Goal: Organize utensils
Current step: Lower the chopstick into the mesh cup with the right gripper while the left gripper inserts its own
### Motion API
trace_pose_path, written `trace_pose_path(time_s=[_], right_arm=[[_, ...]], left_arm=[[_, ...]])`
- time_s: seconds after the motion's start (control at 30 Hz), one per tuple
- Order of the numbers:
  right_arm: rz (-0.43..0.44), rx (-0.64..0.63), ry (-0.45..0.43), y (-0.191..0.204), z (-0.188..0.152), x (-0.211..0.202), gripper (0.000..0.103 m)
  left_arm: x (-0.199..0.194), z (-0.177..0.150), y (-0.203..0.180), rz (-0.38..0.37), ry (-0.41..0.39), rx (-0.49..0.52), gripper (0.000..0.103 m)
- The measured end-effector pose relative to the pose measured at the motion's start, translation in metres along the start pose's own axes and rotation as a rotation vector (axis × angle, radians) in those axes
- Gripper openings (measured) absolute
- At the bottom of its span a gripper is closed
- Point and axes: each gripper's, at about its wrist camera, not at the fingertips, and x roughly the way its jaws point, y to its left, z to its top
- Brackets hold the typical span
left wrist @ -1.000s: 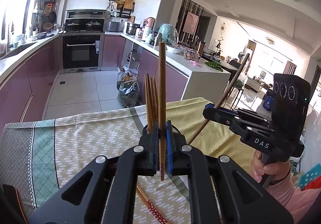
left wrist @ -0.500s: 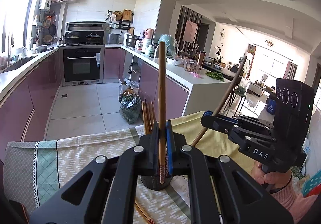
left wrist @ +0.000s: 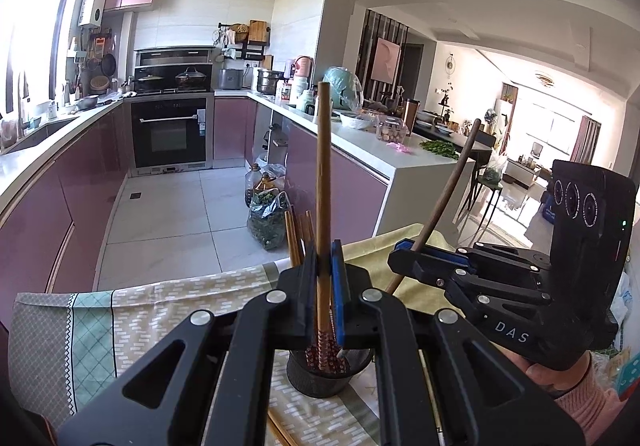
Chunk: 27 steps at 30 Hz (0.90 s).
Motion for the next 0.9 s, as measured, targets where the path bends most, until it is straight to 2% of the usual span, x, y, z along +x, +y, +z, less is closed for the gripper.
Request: trace_pose_path(time_s=[0.23, 0.53, 0.9], right_arm=[[-0.005, 0.003, 0.040, -0.005, -0.007, 0.013, 0.006], [0.002, 0.008, 0.107, -0.006, -0.015, 0.029, 0.006], [0.010, 0.037, 0.194, -0.010, -0.024, 0.051, 0.006]], left_arm=[[0.024, -0.008, -0.002, 0.014, 0.067, 0.015, 0.007], [0.045, -0.025, -0.005, 0.009, 0.196, 0.098, 0.008], [0.065, -0.030, 0.002, 0.019, 0.281, 0.086, 0.008]])
